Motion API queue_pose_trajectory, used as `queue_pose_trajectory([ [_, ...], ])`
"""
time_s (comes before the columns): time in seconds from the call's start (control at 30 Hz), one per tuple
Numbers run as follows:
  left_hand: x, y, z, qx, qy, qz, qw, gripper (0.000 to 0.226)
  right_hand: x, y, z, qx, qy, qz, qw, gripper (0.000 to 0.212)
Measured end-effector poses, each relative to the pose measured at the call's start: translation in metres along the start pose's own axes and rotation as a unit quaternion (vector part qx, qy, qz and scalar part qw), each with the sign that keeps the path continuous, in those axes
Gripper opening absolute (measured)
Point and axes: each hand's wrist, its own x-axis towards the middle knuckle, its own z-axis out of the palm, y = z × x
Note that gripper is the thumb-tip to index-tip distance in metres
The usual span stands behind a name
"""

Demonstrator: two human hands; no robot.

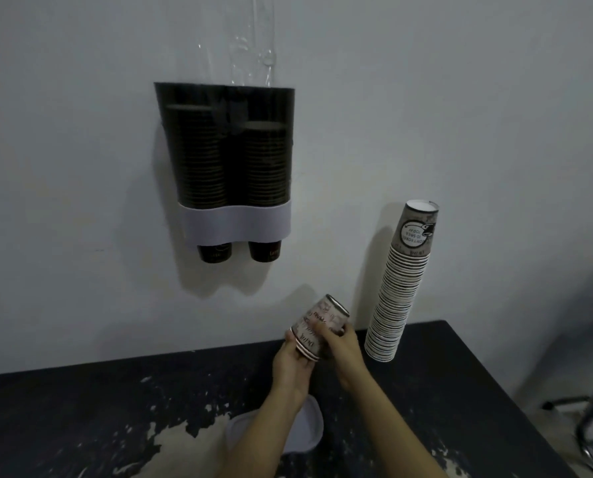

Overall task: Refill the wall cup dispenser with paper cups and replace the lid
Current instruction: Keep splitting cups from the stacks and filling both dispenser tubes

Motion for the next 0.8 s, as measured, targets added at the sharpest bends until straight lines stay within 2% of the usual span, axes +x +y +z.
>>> queue_pose_trajectory([
  [0.13,-0.023,0.019,0.017,-0.018,-0.023,0.013,0.999,0.047,-0.017,-0.020,0.009,-0.023,-0.081,0.003,0.996,0.050],
  [0.33,-0.057,0.053,0.044,-0.006,-0.052,0.015,0.998,0.044,-0.050,-0.101,0.017,-0.103,-0.058,-0.077,0.990,0.052],
  [0.47,-0.070,0.078,0.045,0.033,-0.054,0.026,0.998,0.033,-0.078,-0.198,0.018,-0.168,-0.054,-0.166,0.970,0.067],
  [0.57,-0.069,0.088,0.039,0.062,-0.037,0.050,0.996,0.033,-0.101,-0.275,0.027,-0.262,-0.048,-0.246,0.932,0.074],
  [0.7,-0.070,0.100,0.032,0.082,-0.014,0.064,0.994,0.032,-0.122,-0.362,0.062,-0.383,0.022,-0.378,0.843,0.073],
  [0.8,-0.068,0.104,0.029,0.092,0.002,0.059,0.994,0.032,-0.120,-0.405,0.099,-0.430,0.035,-0.434,0.791,0.073],
])
